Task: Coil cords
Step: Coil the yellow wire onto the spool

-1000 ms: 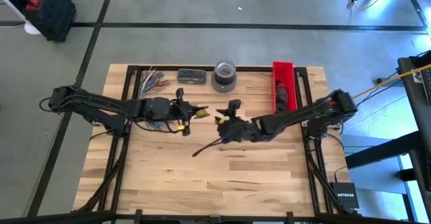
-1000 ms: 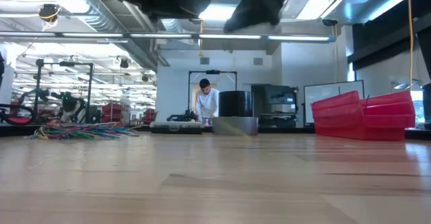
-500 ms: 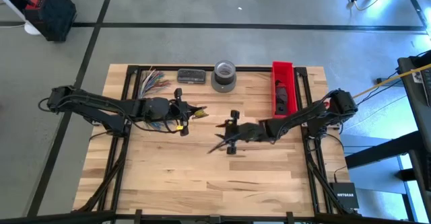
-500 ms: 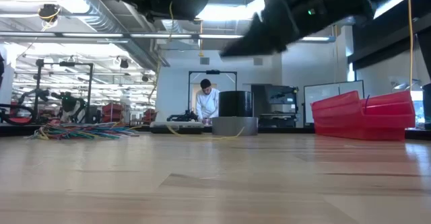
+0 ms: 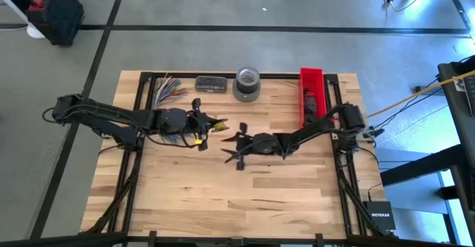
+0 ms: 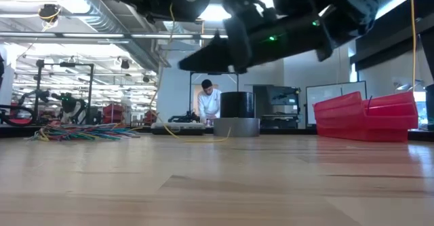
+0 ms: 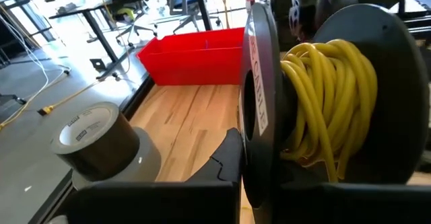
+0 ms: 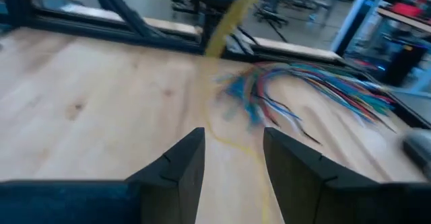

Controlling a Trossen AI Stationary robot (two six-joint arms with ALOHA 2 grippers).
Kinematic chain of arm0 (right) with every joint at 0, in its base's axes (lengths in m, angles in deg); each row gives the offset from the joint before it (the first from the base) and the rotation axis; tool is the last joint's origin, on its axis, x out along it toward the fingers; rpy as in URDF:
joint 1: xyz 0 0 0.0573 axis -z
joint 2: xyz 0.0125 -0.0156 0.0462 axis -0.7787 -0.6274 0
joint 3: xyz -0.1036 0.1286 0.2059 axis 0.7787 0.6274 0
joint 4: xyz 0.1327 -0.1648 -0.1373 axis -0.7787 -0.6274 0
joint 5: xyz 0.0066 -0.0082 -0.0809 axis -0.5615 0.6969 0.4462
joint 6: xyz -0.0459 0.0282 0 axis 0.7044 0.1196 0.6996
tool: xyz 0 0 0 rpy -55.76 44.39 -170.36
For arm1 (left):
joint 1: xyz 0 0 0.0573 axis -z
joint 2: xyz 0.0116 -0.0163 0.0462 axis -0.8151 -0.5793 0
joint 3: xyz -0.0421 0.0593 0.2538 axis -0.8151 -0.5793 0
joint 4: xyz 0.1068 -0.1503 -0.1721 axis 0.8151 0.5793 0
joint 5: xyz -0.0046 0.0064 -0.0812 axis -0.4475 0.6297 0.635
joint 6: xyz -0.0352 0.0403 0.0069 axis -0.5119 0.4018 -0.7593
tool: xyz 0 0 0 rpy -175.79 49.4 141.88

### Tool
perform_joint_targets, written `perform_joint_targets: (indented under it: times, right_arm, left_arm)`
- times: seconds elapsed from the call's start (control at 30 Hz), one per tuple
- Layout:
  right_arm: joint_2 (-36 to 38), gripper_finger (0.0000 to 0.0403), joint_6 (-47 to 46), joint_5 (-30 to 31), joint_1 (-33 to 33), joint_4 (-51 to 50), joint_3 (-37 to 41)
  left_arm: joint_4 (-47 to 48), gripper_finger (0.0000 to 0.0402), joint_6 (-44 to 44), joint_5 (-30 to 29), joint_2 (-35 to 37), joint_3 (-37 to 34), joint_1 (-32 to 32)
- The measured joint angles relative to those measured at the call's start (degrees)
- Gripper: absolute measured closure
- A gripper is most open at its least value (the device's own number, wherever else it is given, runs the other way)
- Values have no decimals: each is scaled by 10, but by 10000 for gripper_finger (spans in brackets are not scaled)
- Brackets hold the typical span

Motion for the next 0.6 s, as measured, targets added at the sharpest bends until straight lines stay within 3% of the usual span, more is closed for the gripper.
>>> perform_joint_targets:
  times: [0.4,0.6]
  right_arm:
    - [-83,254,16,-8,0,-5,-92]
    - [-83,333,26,-14,0,-15,-93]
  left_arm:
    - [-5,401,5,0,-1,0,4]
    - [-3,401,5,0,-1,0,4]
